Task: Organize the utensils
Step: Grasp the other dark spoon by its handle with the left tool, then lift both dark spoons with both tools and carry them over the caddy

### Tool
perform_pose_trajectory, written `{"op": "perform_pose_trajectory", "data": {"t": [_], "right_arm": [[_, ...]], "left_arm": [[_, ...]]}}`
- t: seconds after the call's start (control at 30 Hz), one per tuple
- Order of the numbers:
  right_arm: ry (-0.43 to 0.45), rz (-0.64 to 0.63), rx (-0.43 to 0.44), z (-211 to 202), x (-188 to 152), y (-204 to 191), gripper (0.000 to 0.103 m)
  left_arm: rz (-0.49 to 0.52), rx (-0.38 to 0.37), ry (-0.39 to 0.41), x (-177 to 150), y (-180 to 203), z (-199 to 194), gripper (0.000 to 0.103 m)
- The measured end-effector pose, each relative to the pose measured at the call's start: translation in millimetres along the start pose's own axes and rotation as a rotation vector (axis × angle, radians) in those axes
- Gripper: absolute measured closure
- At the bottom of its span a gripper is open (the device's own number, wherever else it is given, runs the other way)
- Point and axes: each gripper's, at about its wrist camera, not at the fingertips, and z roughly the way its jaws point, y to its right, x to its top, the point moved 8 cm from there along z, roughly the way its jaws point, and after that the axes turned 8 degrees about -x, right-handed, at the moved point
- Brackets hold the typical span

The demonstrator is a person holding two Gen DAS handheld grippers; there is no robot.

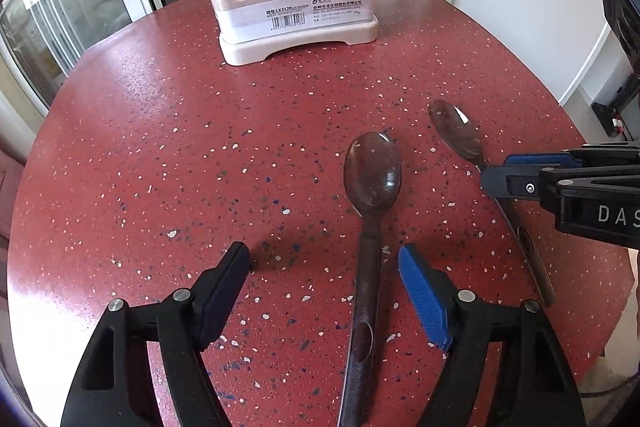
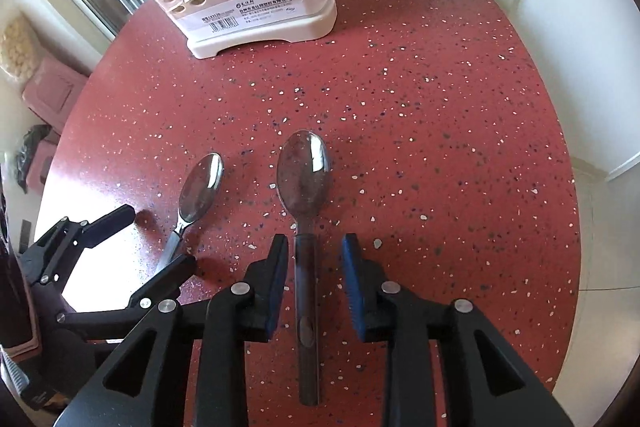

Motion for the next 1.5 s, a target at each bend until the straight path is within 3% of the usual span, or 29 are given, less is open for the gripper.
{"op": "perform_pose_trajectory", "data": {"t": [0.57, 0.73, 0.97, 1.03, 1.1, 1.17, 1.2, 1.5], "right_arm": [[-0.050, -0.097, -0.079, 11.5, 7.9, -21.7, 0.072], [-0.059, -0.145, -0.115, 15.2, 9.7, -31.7, 0.070], [-0.073, -0.190, -0.152, 18.5, 10.8, -45.1, 0.070], [-0.073, -0.196, -0.150, 19.1, 10.4, -47.2, 0.070], [-0.068, -0.206, -0.151, 19.6, 10.0, -49.4, 0.071], [-0.063, -0.212, -0.145, 18.5, 8.6, -47.3, 0.079], [-0.062, -0.211, -0.132, 18.3, 8.2, -48.5, 0.090], [0.002, -0.206, -0.080, 12.4, 1.1, -45.7, 0.091]], "left_arm": [[0.010, 0.004, -0.013, 2.5, 5.1, 1.1, 0.002], [0.011, -0.021, -0.021, 2.8, 6.3, 2.2, 0.007], [0.039, -0.043, -0.029, 2.7, 15.1, 2.5, 0.021], [0.049, -0.057, -0.038, 2.9, 18.3, 2.2, 0.027], [0.070, -0.069, -0.047, 3.1, 24.0, 1.4, 0.041], [0.085, -0.079, -0.051, 3.4, 29.0, 0.8, 0.056], [0.088, -0.084, -0.052, 3.0, 30.9, 0.4, 0.061], [0.070, -0.063, 0.013, -2.5, 32.8, -10.4, 0.062]]}}
